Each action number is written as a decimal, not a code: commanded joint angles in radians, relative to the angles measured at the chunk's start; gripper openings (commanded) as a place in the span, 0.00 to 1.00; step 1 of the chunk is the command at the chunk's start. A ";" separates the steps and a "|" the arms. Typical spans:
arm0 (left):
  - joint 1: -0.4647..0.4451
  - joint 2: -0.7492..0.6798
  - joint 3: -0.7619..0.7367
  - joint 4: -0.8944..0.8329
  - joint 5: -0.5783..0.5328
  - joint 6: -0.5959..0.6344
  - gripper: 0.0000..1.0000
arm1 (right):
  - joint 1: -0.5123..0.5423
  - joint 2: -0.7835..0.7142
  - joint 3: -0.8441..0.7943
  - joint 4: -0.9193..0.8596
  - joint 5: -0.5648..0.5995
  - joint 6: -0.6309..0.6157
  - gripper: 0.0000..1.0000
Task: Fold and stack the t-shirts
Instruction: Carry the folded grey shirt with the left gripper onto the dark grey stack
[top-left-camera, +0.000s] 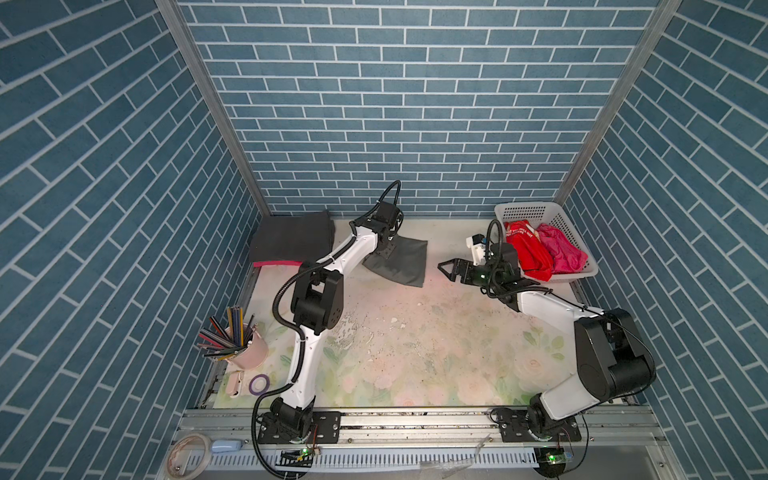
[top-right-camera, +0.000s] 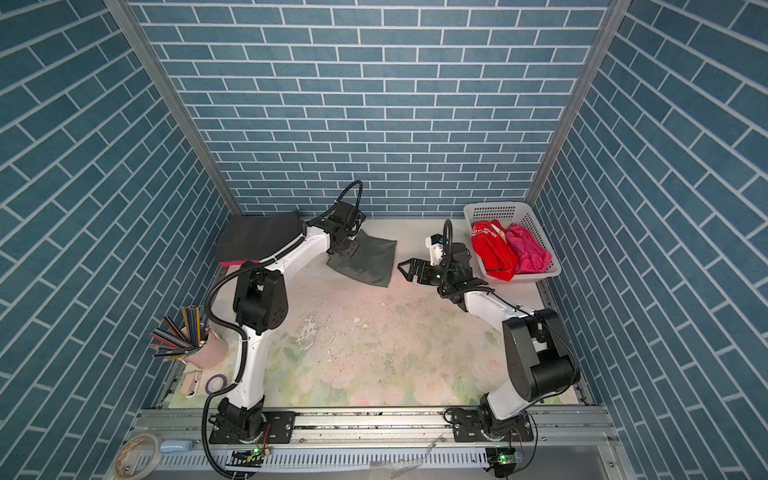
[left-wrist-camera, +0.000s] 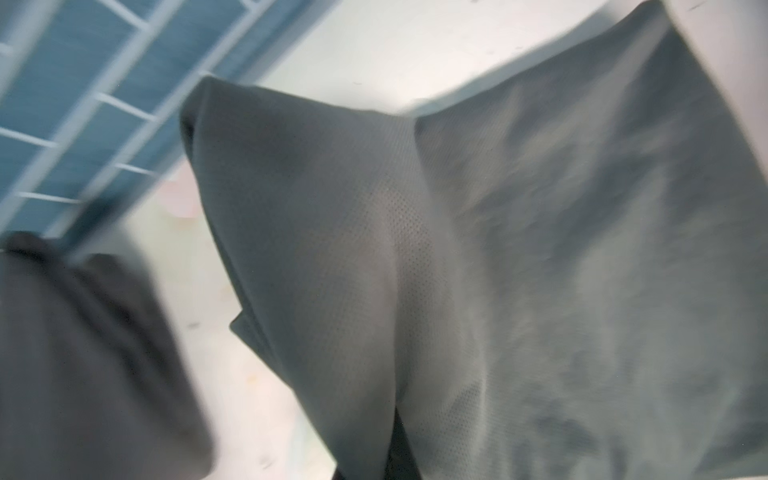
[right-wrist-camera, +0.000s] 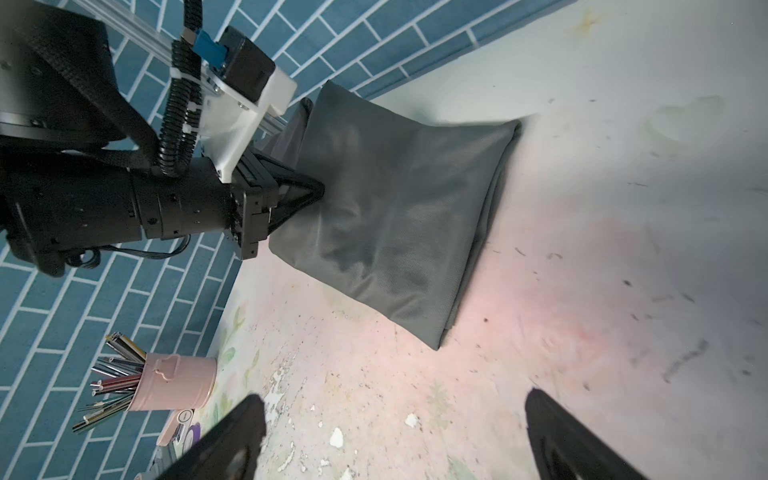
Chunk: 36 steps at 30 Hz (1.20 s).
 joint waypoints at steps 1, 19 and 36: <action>0.035 -0.053 -0.056 0.049 -0.182 0.127 0.00 | 0.052 0.059 0.083 0.005 0.035 -0.048 0.97; 0.301 -0.163 -0.103 0.265 -0.112 0.193 0.00 | 0.269 0.363 0.445 -0.073 0.024 -0.055 0.97; 0.530 -0.190 -0.088 0.321 0.156 0.148 0.00 | 0.294 0.441 0.638 -0.234 -0.009 -0.031 0.97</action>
